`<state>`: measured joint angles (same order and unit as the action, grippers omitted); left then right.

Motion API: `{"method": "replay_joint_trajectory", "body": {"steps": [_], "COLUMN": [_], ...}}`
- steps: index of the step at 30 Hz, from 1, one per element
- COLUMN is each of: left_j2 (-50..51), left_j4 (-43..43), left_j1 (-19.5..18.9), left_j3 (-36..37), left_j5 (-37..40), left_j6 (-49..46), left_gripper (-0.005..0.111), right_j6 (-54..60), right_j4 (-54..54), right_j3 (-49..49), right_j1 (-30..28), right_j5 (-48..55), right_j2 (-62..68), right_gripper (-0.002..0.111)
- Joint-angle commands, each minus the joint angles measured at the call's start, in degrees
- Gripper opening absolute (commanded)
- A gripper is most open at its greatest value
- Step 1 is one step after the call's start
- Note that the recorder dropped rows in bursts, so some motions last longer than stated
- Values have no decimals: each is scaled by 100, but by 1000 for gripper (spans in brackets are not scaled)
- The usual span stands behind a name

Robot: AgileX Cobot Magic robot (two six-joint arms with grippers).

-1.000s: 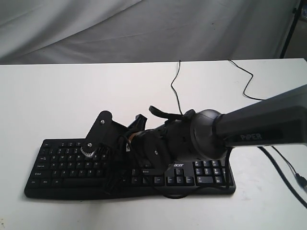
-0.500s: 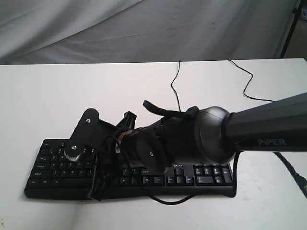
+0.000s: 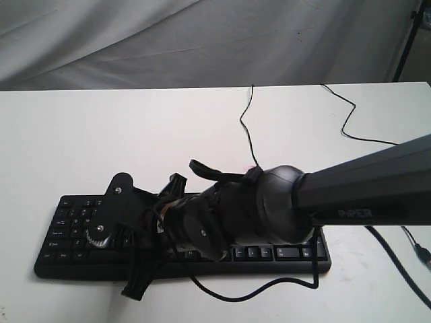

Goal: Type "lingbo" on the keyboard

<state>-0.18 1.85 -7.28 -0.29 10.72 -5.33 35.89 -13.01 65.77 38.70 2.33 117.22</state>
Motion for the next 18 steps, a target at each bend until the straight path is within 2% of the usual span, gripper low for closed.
{"method": "replay_joint_trajectory", "body": {"steps": [1, 18], "left_j2": [18, 18], "left_j4": [-3, -3], "left_j1": [22, 22], "left_j3": [29, 29], "left_j5": [-25, -25], "left_j6": [16, 16], "left_gripper": [1, 1], "right_j6": [-34, -34], "right_j4": [41, -79], "right_j3": [33, 33], "right_j1": [6, 6], "right_j5": [-113, -322], "right_j2": [33, 105], "right_gripper": [0, 0]}}
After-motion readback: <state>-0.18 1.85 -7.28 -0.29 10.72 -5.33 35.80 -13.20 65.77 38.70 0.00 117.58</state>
